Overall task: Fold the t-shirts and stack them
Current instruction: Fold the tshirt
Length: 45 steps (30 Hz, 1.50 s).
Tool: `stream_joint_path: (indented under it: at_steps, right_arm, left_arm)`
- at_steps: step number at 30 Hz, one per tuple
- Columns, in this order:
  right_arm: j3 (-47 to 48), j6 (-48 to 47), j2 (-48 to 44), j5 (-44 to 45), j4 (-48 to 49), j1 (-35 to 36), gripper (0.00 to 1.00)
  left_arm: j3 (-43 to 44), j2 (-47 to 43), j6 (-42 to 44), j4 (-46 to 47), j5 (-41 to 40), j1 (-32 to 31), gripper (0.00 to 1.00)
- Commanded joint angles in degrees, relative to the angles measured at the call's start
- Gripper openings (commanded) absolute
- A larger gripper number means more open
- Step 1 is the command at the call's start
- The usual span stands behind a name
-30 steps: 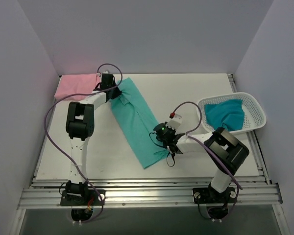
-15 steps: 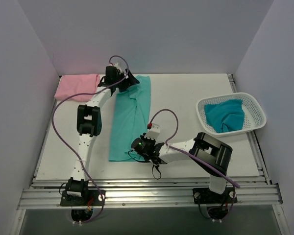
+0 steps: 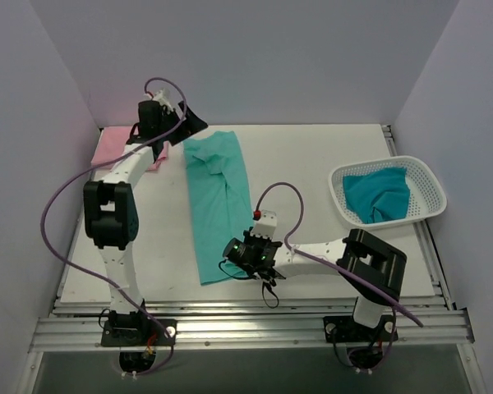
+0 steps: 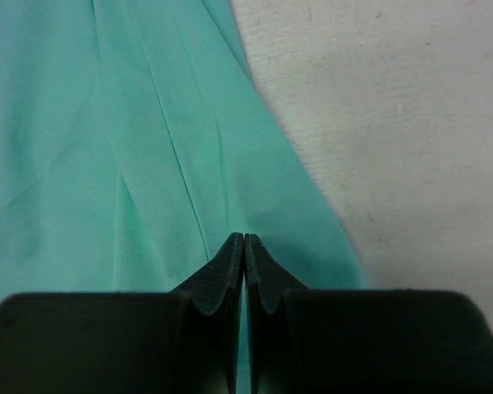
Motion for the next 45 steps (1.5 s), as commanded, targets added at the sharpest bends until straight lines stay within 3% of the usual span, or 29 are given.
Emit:
stream_joint_path:
  at_steps: [1, 6, 10, 12, 13, 14, 17, 18, 22, 27, 33, 38, 45]
  right_arm:
    - [0.3, 2.2, -6.2, 6.5, -7.7, 2.2, 0.0]
    - [0.8, 4.1, -9.4, 9.9, -11.1, 5.3, 0.0]
    - [0.8, 4.2, -12.7, 11.7, -13.5, 5.5, 0.0]
    - [-0.7, 3.3, -14.2, 12.7, -13.0, 4.1, 0.22]
    - [-1.9, -0.3, -16.1, 11.6, -9.5, 3.1, 0.42]
    - [-3.3, -2.7, -17.1, 9.5, -6.2, 1.3, 0.74]
    - [-10.2, -9.6, -21.8, -1.3, 5.8, -6.7, 0.94]
    - [-11.6, -9.9, -22.7, -2.0, 6.7, -7.5, 0.95]
    - [-12.3, -9.2, -24.7, -0.9, 3.2, -7.8, 0.95]
    - [-15.9, -6.7, -26.5, -2.9, 3.2, -7.6, 0.94]
    - [-20.3, -3.9, -26.5, -4.4, 3.8, -4.8, 0.91]
    - [-22.8, -1.1, -23.2, -5.4, 7.2, -1.6, 0.86]
    - [-20.2, -2.6, -16.7, -7.2, 9.9, -1.5, 0.8]
  left_arm:
    - [-2.2, -11.9, 2.9, 8.4, -3.7, 1.3, 0.94]
    - [3.4, -13.5, 2.9, -2.2, -2.5, 2.8, 0.94]
    - [-14.1, -24.5, 1.2, -0.2, -7.8, 0.8, 0.94]
    - [-29.0, -32.7, 0.2, 1.6, -12.1, -1.2, 0.94]
    - [-34.0, -35.3, -1.4, 3.1, -14.0, -2.2, 0.94]
    - [-43.7, -38.1, -2.3, 4.6, -16.2, -3.4, 0.94]
    - [-56.0, -48.1, -7.5, 5.8, -26.5, -10.1, 0.94]
    - [-61.6, -52.2, -8.6, 4.8, -30.7, -12.3, 0.94]
    - [-69.7, -60.9, -13.3, -1.9, -36.5, -21.6, 0.94]
    - [-76.9, -76.4, -17.0, -9.3, -37.2, -23.6, 0.94]
    - [-80.7, -88.4, -18.8, -20.0, -36.4, -26.6, 0.94]
    - [-87.2, -92.2, -24.1, -21.5, -36.8, -30.3, 0.95]
    - [-91.4, -88.9, -29.0, -16.5, -37.8, -34.8, 0.96]
